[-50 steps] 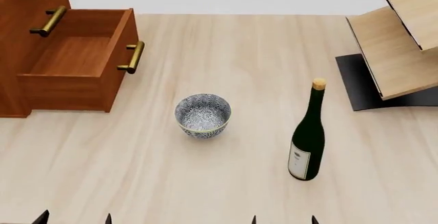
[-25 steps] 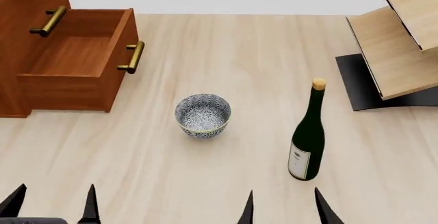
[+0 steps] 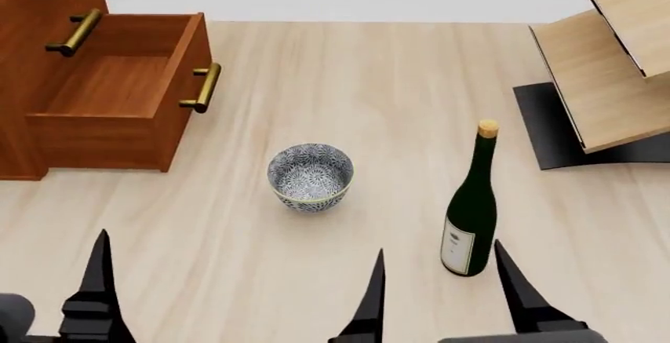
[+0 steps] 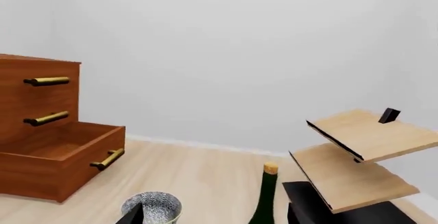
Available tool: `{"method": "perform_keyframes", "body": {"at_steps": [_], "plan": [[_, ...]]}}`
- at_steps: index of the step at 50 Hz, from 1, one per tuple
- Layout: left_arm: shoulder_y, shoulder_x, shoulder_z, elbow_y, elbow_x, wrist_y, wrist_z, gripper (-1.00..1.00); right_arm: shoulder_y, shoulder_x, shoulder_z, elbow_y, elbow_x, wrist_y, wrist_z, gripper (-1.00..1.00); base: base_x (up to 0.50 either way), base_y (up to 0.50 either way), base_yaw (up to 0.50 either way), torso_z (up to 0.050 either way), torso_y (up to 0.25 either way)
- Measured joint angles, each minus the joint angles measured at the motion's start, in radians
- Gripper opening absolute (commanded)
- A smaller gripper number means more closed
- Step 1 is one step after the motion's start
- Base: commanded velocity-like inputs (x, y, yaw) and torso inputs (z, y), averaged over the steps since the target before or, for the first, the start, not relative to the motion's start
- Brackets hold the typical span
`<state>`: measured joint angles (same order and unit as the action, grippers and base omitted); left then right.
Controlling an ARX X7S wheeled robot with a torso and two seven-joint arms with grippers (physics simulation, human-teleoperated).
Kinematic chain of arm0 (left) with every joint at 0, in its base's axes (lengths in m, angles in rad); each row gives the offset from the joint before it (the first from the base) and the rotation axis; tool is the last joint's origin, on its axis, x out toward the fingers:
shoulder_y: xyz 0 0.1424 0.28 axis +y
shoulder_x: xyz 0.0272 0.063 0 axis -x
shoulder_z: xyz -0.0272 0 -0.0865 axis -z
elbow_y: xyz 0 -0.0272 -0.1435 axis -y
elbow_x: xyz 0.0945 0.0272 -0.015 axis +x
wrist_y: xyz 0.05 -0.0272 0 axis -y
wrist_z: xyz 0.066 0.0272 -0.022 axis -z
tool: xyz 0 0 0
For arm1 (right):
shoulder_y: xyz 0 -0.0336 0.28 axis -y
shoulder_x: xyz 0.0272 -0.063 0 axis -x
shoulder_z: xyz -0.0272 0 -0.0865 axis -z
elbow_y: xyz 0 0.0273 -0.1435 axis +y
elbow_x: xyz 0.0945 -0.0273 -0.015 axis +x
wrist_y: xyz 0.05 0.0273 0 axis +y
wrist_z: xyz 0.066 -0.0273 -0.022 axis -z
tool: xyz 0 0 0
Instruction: Put the wine bottle in the bottom drawer of the cabinet.
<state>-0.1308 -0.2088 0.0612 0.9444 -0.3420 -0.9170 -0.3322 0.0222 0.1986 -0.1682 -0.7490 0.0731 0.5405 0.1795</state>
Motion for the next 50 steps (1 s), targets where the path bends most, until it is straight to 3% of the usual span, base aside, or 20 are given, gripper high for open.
{"method": "perform_keyframes", "body": {"at_steps": [11, 20, 32, 50], "plan": [[-0.127, -0.235, 0.069, 0.068, -0.411, 0.033, -0.368, 1.0, 0.008, 0.01, 0.005, -0.108, 0.016, 0.074, 0.008, 1.0, 0.0, 0.0, 0.0, 0.0, 0.0], [-0.209, -0.385, 0.151, 0.085, -0.608, 0.111, -0.567, 1.0, 0.012, 0.02, 0.006, -0.167, 0.024, 0.116, 0.016, 1.0, 0.0, 0.0, 0.0, 0.0, 0.0], [-0.248, -0.482, 0.207, 0.091, -0.703, 0.184, -0.679, 1.0, 0.026, 0.03, -0.006, -0.226, 0.024, 0.169, 0.033, 1.0, 0.0, 0.02, 0.0, 0.0, 0.0], [-0.257, -0.566, 0.294, 0.058, -0.732, 0.322, -0.73, 1.0, 0.023, 0.04, -0.01, -0.238, 0.038, 0.175, 0.05, 1.0, 0.0, 0.5, 0.0, 0.0, 0.0]]}}
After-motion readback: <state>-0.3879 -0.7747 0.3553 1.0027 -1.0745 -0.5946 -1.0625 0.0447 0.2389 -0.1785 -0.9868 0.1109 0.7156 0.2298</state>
